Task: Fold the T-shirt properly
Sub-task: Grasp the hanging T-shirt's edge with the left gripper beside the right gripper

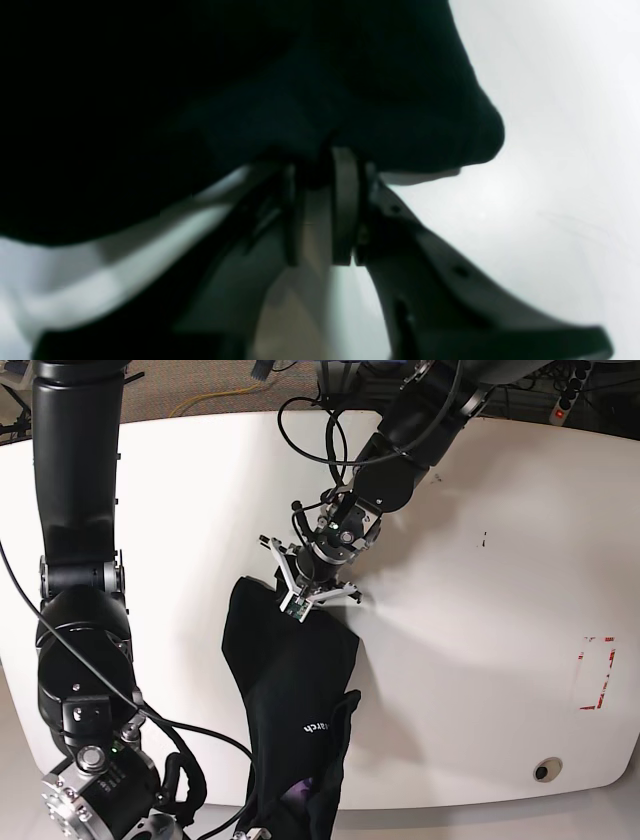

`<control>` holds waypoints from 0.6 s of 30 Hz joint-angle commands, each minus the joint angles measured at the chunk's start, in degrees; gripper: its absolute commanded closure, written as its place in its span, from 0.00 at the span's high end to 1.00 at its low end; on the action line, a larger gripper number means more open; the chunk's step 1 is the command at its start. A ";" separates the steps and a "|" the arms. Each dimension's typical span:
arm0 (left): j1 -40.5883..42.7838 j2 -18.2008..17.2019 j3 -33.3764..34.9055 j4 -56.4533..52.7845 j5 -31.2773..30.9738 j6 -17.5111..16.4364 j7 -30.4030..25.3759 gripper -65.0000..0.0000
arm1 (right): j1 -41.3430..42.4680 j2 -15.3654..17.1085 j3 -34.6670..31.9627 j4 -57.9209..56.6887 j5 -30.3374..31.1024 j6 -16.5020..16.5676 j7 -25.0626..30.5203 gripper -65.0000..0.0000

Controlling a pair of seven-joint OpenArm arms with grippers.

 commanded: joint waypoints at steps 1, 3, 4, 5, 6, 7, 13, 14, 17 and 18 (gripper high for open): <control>-0.94 0.77 -0.10 2.02 -0.09 0.01 -1.26 0.11 | 2.33 0.43 0.69 0.40 -0.43 -1.34 0.63 0.00; -0.76 0.77 -0.18 4.83 -0.09 0.01 -0.30 0.11 | 2.33 1.31 0.69 0.32 -0.43 -1.52 0.63 0.00; -0.67 0.77 -0.18 6.15 -0.09 0.01 0.67 0.10 | 2.33 1.49 0.69 0.32 -0.43 -1.52 0.63 0.00; -0.23 0.77 -0.18 7.82 -0.09 0.01 1.90 0.10 | 2.33 1.58 0.69 0.32 -0.43 -1.52 0.63 0.00; 0.47 0.52 -0.18 9.58 -0.09 0.01 2.78 0.10 | 2.33 1.66 0.69 0.32 -0.43 -1.52 0.63 0.00; 1.09 -0.54 -0.27 11.95 -0.09 0.01 3.48 0.10 | 2.33 1.66 0.69 0.32 -0.43 -1.52 0.63 0.00; 5.31 -4.40 -4.49 22.32 -0.09 -0.16 7.44 0.10 | 1.80 2.46 1.57 0.32 -0.43 -1.52 0.63 0.00; 6.10 -5.02 -5.02 24.17 -0.09 -0.16 8.58 0.10 | 1.63 2.63 1.57 0.32 -0.43 -1.61 0.63 0.00; 9.53 -8.36 -6.51 29.88 -0.09 -0.25 10.16 0.10 | 1.36 2.81 1.48 0.32 -0.43 -1.61 0.63 0.00; 11.20 -9.86 -6.95 31.82 -0.09 -0.25 10.34 0.11 | 1.19 2.81 1.48 0.32 -0.43 -1.61 0.63 0.00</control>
